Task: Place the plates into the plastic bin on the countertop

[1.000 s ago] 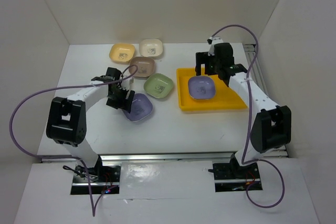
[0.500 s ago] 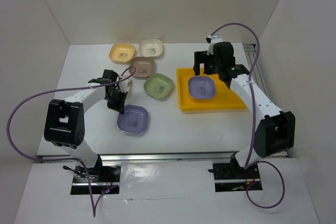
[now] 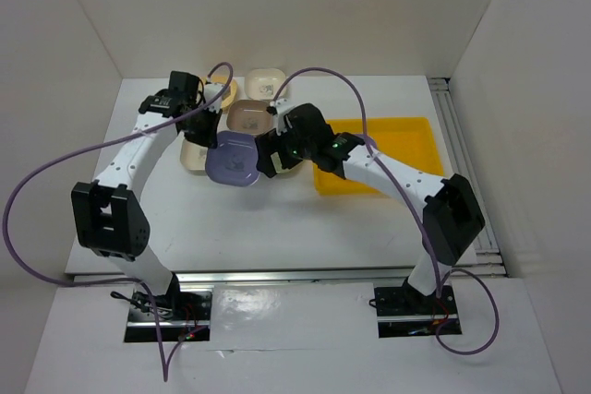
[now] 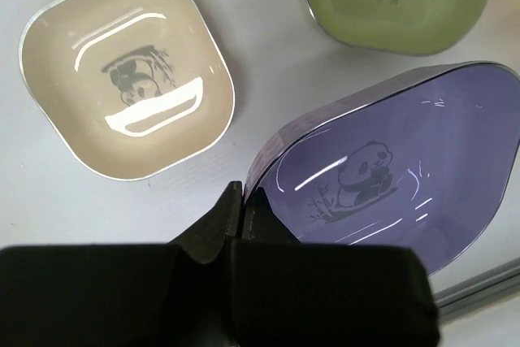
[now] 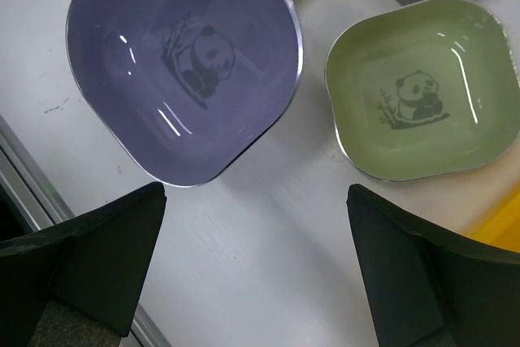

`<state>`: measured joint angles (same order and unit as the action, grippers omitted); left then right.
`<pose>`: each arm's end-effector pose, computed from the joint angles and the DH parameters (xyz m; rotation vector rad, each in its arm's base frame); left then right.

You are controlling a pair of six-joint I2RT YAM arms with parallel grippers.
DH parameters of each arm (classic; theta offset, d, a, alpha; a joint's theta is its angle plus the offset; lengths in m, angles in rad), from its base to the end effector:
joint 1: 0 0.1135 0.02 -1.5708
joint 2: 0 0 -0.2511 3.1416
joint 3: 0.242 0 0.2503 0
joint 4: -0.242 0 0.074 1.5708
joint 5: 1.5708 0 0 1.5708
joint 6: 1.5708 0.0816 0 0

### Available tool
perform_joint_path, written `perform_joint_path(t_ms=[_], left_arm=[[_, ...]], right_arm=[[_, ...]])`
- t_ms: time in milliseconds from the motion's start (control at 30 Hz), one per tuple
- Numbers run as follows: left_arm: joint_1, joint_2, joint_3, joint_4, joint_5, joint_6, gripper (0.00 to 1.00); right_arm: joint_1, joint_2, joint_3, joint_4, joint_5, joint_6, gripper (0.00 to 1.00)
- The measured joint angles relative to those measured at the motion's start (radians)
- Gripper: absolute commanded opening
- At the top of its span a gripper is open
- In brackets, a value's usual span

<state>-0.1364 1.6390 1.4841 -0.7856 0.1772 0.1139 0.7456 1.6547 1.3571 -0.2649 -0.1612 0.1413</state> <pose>0.3720 -0.0656 0.2611 0.3845 2.4755 -0.2316 0.3009 0.2957 0.2674 -0.7493 2.0740 0.6822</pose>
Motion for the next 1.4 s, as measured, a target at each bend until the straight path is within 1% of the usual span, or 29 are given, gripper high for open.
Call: perform_joint_path(t_ms=[167, 333, 367, 400, 433, 467, 500, 533, 567, 600, 667, 700, 733, 767, 800, 867, 933, 967, 1000, 1067, 1200, 1233, 1300, 1400], left_arm=[[0.000, 0.058, 0.099, -0.032, 0.007, -0.019, 0.00], [0.000, 0.082, 0.148, -0.065, 0.069, -0.044, 0.00], [0.000, 0.082, 0.156, -0.075, 0.085, -0.044, 0.00], [0.000, 0.082, 0.160, -0.078, 0.101, -0.047, 0.00], [0.000, 0.082, 0.161, -0.080, 0.115, -0.049, 0.00], [0.000, 0.082, 0.161, -0.083, 0.126, -0.052, 0.00], [0.000, 0.082, 0.161, -0.087, 0.137, -0.061, 0.00], [0.000, 0.082, 0.161, -0.090, 0.145, -0.066, 0.00], [0.000, 0.082, 0.161, -0.091, 0.149, -0.068, 0.00], [0.000, 0.080, 0.161, -0.089, 0.127, -0.067, 0.15], [0.010, 0.071, 0.150, -0.097, 0.130, -0.084, 0.44], [0.009, 0.066, 0.146, -0.114, 0.132, -0.096, 0.75], [0.008, 0.061, 0.144, -0.117, 0.128, -0.094, 0.88], [0.006, 0.057, 0.144, -0.109, 0.124, -0.100, 0.97], [0.005, 0.053, 0.144, -0.095, 0.122, -0.119, 1.00], [0.016, 0.048, 0.145, -0.084, 0.114, -0.121, 1.00], [0.043, 0.047, 0.151, -0.076, 0.099, -0.124, 1.00], [0.056, 0.047, 0.154, -0.070, 0.111, -0.132, 1.00], [0.068, 0.047, 0.158, -0.068, 0.085, -0.124, 1.00], [0.109, 0.047, 0.162, -0.061, 0.053, -0.115, 1.00], [0.238, 0.049, 0.161, -0.034, 0.012, -0.085, 1.00], [0.269, 0.051, 0.161, -0.023, 0.013, -0.078, 1.00], [0.329, 0.061, 0.159, 0.007, 0.018, -0.057, 1.00], [0.394, 0.089, 0.145, 0.043, 0.022, -0.021, 1.00]], right_arm=[[0.008, 0.038, 0.000, 0.035, 0.002, 0.047, 1.00], [0.014, 0.068, 0.000, 0.103, 0.012, 0.090, 0.99], [0.016, 0.074, 0.000, 0.114, 0.017, 0.100, 0.97], [0.016, 0.082, 0.000, 0.121, 0.019, 0.105, 0.93], [0.018, 0.090, 0.000, 0.124, 0.026, 0.108, 0.86], [0.019, 0.100, 0.002, 0.124, 0.032, 0.114, 0.75], [0.021, 0.112, 0.008, 0.122, 0.037, 0.115, 0.60], [0.023, 0.126, 0.016, 0.120, 0.045, 0.118, 0.23], [0.023, 0.136, 0.025, 0.117, 0.048, 0.119, 0.11], [0.024, 0.144, 0.033, 0.105, 0.076, 0.147, 0.00], [0.012, 0.150, 0.050, 0.111, 0.140, 0.197, 0.00], [0.007, 0.150, 0.059, 0.111, 0.176, 0.187, 0.00], [0.004, 0.147, 0.061, 0.103, 0.188, 0.179, 0.00], [0.004, 0.143, 0.063, 0.097, 0.190, 0.171, 0.00], [0.002, 0.140, 0.063, 0.091, 0.194, 0.161, 0.00], [-0.008, 0.124, 0.061, 0.066, 0.198, 0.138, 0.00], [-0.047, 0.087, 0.043, 0.039, 0.191, 0.116, 0.00], [-0.080, 0.061, 0.029, 0.035, 0.180, 0.099, 0.00], [-0.117, 0.035, 0.017, 0.021, 0.174, 0.077, 0.00], [-0.229, -0.024, 0.000, -0.024, 0.171, 0.039, 0.00], [-0.463, -0.093, -0.020, -0.060, 0.156, -0.039, 0.00], [-0.505, -0.101, -0.028, -0.069, 0.148, -0.056, 0.00], [-0.568, -0.106, -0.055, -0.082, 0.122, -0.084, 0.00], [-0.598, -0.101, -0.104, -0.106, 0.087, -0.115, 0.00]])
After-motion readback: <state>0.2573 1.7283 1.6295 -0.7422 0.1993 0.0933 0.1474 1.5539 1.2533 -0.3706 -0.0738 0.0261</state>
